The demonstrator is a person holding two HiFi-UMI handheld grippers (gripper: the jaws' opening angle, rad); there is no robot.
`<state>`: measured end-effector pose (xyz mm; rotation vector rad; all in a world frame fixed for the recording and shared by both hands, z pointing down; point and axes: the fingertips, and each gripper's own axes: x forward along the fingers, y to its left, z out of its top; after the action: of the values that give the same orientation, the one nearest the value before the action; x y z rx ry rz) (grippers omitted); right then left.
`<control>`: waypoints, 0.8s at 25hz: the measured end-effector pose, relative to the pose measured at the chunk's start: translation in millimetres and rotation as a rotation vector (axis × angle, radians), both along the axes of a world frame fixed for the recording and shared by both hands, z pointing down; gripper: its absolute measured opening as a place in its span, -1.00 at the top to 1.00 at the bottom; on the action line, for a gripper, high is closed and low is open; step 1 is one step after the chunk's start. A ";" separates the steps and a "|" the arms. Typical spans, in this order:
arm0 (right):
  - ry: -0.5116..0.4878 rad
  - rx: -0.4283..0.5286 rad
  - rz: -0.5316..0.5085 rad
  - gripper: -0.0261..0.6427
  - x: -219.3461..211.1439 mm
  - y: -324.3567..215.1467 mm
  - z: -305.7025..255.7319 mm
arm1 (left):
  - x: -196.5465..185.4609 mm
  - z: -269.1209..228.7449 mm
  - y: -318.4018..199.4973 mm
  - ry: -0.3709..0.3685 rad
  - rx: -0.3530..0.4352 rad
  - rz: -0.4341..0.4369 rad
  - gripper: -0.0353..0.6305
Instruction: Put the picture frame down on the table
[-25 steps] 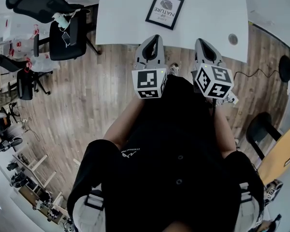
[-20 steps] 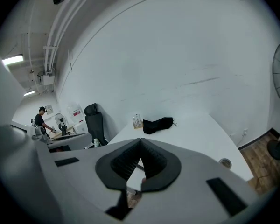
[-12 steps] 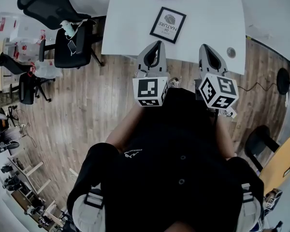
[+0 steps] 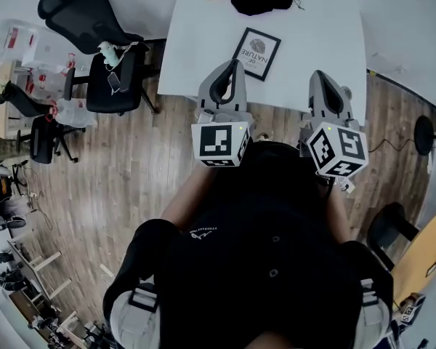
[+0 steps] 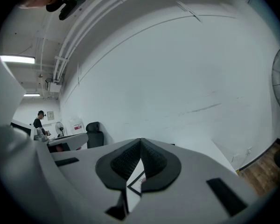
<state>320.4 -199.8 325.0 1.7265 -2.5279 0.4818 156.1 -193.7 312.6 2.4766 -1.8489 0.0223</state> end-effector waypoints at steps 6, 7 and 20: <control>-0.006 0.088 0.015 0.93 6.9 -2.9 -36.9 | -4.1 -37.2 -6.4 0.009 0.063 0.013 0.87; -0.004 0.104 0.016 0.93 7.4 -3.8 -43.0 | -4.7 -44.3 -6.8 0.009 0.078 0.014 0.87; 0.041 0.228 -0.006 0.93 3.4 -15.9 -89.6 | -6.8 -107.2 -12.9 -0.120 0.267 0.004 0.87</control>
<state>323.8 -215.8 235.4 1.7766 -2.6467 0.1595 149.3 -206.6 205.4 2.7081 -2.0151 -0.0827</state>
